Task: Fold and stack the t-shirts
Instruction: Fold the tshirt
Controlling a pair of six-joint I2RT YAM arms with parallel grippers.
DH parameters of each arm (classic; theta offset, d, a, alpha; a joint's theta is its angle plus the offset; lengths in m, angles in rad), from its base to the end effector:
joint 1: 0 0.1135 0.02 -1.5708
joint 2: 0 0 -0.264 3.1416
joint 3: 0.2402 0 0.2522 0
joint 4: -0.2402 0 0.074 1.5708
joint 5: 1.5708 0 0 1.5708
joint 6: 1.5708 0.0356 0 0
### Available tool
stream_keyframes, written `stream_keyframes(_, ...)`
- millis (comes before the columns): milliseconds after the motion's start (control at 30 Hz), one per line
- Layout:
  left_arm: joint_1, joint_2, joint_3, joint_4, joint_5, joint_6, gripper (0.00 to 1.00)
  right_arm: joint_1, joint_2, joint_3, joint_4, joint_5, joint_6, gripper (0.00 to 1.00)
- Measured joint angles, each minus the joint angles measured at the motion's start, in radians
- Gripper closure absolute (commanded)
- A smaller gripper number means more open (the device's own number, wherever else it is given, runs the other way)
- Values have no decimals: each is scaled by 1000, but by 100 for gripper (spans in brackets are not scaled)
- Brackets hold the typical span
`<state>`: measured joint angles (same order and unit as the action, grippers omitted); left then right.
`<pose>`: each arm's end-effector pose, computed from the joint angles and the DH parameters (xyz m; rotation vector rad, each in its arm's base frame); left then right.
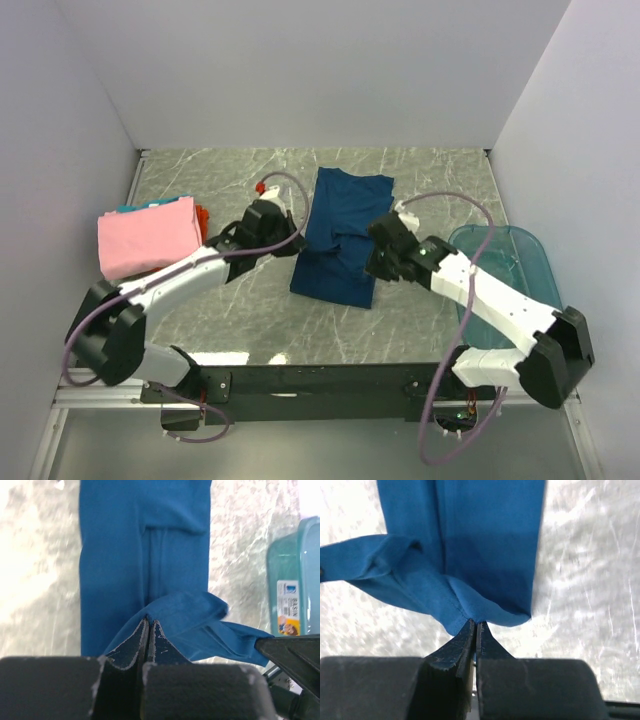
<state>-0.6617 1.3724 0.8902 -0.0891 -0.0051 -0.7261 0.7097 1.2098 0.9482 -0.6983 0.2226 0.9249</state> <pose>0.2407 -0.1873 0.2526 -0.0756 2.2508 -0.7820 0.1881 0.1512 0.2660 0.3617 2.5148 0.3897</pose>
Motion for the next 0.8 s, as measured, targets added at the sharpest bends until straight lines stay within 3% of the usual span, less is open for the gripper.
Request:
stream_keyframes(533,142,425,450,-82,215,55,100,-263,356,322,-81,-139,-180,100)
stream_keyframes(800,172,578,552,-140,248,56,100,-333,516,397,-93,-191,-250,100)
